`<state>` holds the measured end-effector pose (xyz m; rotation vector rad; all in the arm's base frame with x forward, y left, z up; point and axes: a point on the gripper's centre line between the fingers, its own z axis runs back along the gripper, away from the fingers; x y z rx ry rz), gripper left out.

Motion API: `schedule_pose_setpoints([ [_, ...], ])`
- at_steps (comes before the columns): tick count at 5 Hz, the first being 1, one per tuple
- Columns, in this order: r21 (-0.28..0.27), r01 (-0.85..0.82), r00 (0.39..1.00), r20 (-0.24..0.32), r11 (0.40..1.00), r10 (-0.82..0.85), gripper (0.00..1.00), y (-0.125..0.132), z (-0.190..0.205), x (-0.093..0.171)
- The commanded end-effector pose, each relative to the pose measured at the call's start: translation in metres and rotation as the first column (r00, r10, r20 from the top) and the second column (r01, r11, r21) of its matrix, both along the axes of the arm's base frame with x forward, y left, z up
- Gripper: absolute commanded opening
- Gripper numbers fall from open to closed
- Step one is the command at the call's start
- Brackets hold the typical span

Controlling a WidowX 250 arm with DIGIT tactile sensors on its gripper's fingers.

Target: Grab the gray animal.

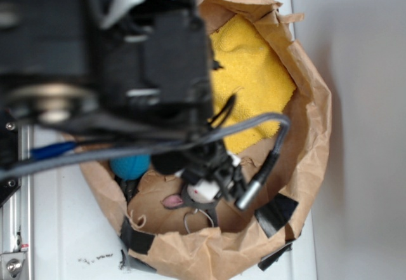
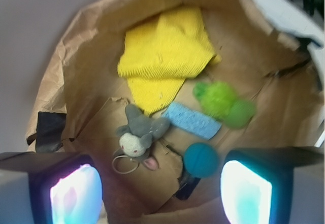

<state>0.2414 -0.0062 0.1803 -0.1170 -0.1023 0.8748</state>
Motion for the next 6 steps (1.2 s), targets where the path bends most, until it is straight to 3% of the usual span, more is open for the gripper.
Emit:
schedule_pose_setpoints([
  [1,-0.003,-0.031,0.999,0.034,1.000,0.031,1.00,0.012,0.007,-0.001],
  [3,-0.003,-0.031,0.999,0.034,1.000,0.031,1.00,0.012,0.007,-0.001],
  [4,0.133,-0.032,0.999,-0.032,0.991,0.036,1.00,0.015,-0.041,0.017],
  [5,0.131,-0.030,0.999,-0.020,0.991,0.033,1.00,0.011,-0.062,0.019],
  [6,0.113,-0.041,0.997,-0.057,0.993,0.047,1.00,0.009,-0.077,0.024],
])
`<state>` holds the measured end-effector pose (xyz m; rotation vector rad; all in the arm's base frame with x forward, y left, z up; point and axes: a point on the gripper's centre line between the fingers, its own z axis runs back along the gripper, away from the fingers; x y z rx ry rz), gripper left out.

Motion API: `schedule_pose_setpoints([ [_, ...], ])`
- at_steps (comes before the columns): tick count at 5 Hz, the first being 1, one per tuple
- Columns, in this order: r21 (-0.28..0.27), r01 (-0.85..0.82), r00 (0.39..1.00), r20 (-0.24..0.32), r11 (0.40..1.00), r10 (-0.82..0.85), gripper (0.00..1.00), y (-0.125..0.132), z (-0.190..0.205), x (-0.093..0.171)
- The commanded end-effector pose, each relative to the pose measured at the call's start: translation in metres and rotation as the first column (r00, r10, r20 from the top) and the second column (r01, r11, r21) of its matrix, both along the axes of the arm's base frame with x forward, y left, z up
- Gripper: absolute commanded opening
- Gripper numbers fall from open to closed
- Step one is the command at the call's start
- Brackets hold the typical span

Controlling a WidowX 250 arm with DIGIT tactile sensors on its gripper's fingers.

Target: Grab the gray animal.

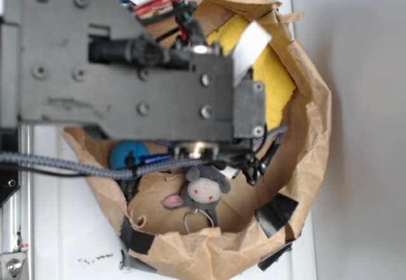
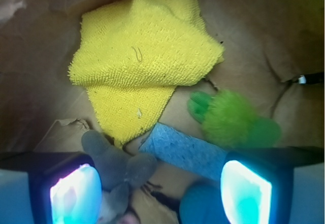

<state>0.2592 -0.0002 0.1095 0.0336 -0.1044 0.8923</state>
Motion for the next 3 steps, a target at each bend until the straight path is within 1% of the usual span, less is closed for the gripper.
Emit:
schedule_pose_setpoints([
  [1,-0.079,-0.064,0.996,0.058,0.995,0.068,1.00,-0.011,-0.008,0.007],
  [2,-0.114,-0.124,0.990,0.057,0.986,0.131,1.00,-0.023,-0.007,0.016],
  [3,-0.134,-0.152,0.988,0.014,0.979,0.155,1.00,-0.040,-0.009,0.023],
])
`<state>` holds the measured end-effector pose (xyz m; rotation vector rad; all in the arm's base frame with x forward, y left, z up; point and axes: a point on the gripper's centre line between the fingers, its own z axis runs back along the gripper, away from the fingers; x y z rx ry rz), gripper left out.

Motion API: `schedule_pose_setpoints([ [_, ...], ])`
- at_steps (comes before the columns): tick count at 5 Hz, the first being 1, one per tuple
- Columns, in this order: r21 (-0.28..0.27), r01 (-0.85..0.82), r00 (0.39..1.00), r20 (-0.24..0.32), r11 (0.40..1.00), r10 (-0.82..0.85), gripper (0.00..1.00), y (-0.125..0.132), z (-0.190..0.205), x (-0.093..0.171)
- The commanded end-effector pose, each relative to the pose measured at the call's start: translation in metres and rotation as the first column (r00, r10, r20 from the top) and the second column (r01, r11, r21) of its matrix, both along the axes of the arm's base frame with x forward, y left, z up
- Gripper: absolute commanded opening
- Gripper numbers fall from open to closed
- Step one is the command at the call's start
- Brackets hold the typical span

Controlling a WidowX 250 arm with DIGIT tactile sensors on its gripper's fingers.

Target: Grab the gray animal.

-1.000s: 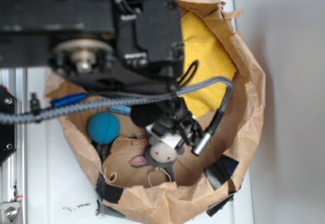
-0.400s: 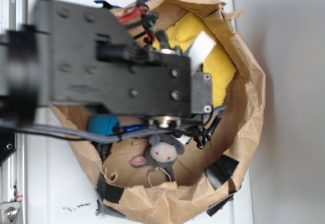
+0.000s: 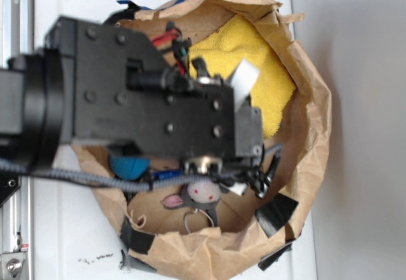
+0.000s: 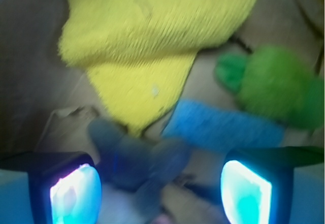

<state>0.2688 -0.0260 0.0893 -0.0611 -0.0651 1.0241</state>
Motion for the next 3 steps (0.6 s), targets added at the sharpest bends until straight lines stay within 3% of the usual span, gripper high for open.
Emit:
schedule_pose_setpoints([
  [1,-0.001,-0.026,1.000,0.011,1.000,0.026,1.00,-0.028,0.004,0.017],
  [3,0.064,-0.032,0.999,-0.005,0.997,0.032,1.00,-0.021,-0.024,0.008],
])
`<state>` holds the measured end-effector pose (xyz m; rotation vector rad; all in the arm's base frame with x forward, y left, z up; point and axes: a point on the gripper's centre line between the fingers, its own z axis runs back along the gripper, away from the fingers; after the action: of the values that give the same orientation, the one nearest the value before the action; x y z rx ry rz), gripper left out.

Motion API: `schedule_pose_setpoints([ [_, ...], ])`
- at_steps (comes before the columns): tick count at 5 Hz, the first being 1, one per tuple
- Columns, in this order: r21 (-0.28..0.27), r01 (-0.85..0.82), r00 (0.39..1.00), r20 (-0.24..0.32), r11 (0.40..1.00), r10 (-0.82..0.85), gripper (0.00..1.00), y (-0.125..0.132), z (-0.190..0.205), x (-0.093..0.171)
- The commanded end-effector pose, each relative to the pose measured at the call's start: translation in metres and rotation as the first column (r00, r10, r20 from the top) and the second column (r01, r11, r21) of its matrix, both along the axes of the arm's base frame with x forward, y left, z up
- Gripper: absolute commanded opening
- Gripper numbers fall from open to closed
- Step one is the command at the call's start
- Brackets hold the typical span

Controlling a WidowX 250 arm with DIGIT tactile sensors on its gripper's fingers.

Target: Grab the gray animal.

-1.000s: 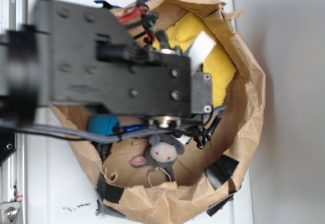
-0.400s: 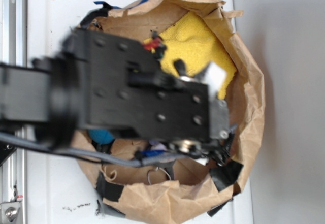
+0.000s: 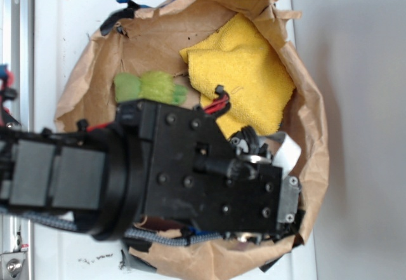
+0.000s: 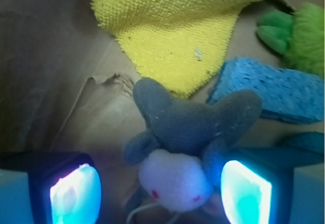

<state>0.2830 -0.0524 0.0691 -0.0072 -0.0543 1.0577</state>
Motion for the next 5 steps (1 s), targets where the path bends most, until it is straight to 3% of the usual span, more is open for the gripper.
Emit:
schedule_pose_setpoints([
  [1,0.049,0.011,1.000,0.007,0.999,-0.011,1.00,0.011,-0.027,-0.007],
  [2,0.058,0.012,1.000,-0.010,0.998,-0.011,1.00,0.012,-0.037,-0.012],
  [3,0.049,-0.005,1.000,-0.009,0.999,0.006,0.00,0.014,-0.039,-0.017],
  [4,0.032,0.015,1.000,-0.009,0.999,-0.015,0.00,0.021,-0.030,-0.020],
  [5,0.005,0.123,0.992,0.020,0.992,-0.123,0.00,0.050,0.007,-0.026],
])
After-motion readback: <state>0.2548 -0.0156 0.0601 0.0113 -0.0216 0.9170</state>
